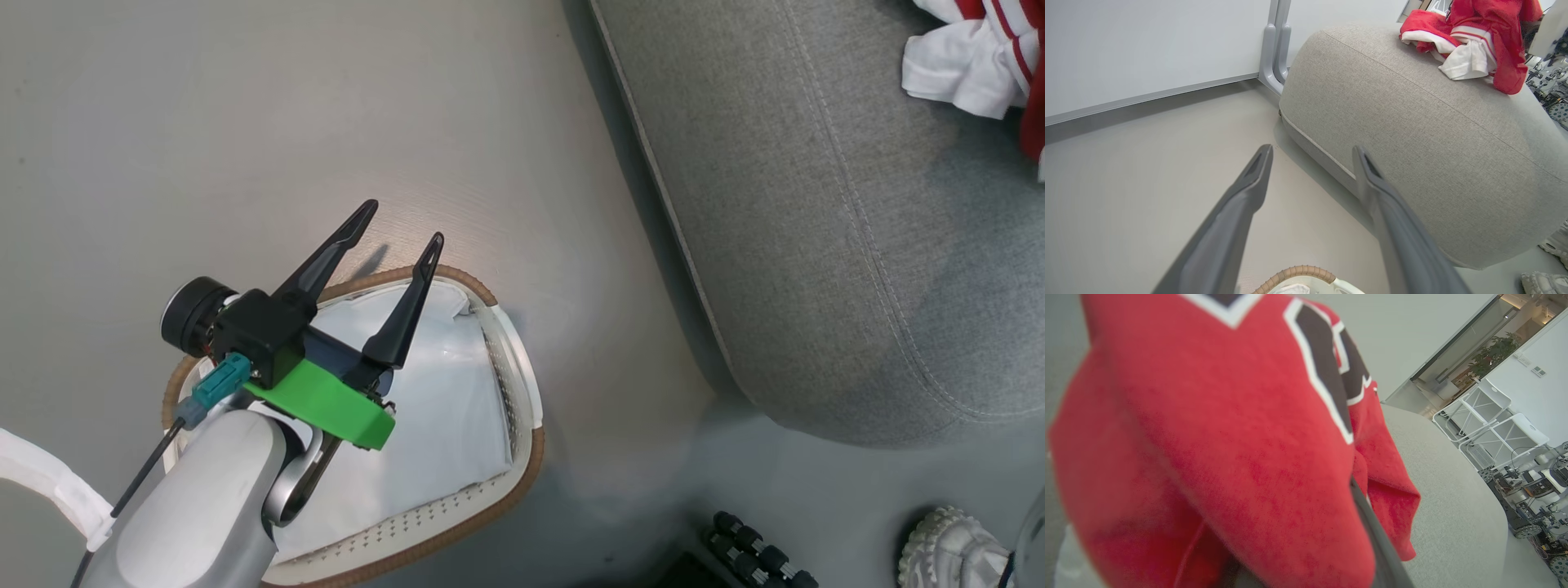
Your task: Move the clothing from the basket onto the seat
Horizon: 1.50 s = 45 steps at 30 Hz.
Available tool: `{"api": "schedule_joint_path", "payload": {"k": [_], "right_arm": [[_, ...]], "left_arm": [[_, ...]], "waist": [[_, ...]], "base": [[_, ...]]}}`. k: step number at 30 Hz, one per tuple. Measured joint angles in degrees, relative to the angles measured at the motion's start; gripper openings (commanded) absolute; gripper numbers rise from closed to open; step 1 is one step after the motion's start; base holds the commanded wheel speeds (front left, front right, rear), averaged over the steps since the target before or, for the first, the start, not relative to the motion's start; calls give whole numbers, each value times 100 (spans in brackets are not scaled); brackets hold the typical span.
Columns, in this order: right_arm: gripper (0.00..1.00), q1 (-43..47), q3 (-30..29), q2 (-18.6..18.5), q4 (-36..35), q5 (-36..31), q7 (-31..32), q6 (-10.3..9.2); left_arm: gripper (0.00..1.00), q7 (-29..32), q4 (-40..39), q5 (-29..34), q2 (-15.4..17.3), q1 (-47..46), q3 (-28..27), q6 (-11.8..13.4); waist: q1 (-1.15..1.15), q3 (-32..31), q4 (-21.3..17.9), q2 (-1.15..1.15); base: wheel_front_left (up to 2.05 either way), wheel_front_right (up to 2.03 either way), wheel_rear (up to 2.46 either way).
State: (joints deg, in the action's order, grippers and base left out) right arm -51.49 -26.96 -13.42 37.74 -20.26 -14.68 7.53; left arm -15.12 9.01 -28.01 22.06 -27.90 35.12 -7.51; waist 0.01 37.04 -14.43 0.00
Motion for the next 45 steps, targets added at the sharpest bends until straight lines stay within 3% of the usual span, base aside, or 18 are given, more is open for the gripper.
{"api": "schedule_joint_path", "payload": {"k": [9, 16, 26, 32, 39, 45], "right_arm": [[100, 1036, 78, 441, -804, 337, -31, 1], [100, 2009, 466, 511, -1239, 700, -31, 0], [100, 2652, 1779, 803, -1864, 1504, -32, 0], [100, 2776, 2509, 973, -1961, 1795, -31, 0], [100, 2898, 2796, 1071, -1911, 2026, -31, 0], [100, 3162, 2973, 1059, -1824, 2386, -31, 0]], "left_arm": [[100, 0, 127, 10, -220, 191, -133, 0], [100, 0, 328, 27, -466, 549, -463, 0], [100, 0, 611, 557, -880, 1326, -1819, 0], [100, 0, 811, 1001, -1134, 1528, -2887, 0], [100, 0, 1091, 1313, -1425, 1651, -3685, 0], [100, 0, 1222, 1547, -1588, 1919, -3874, 0]], "waist": [[0, -367, 16, 0], [0, -917, -46, 0], [-1, -1698, 46, 0], [-1, -1974, 371, 0], [-1, -2246, 812, 0], [-1, -2545, 1072, 0]], "base": [[0, 0, 0], [0, 0, 0], [0, 0, 0], [0, 0, 0], [0, 0, 0], [0, 0, 0]]}}
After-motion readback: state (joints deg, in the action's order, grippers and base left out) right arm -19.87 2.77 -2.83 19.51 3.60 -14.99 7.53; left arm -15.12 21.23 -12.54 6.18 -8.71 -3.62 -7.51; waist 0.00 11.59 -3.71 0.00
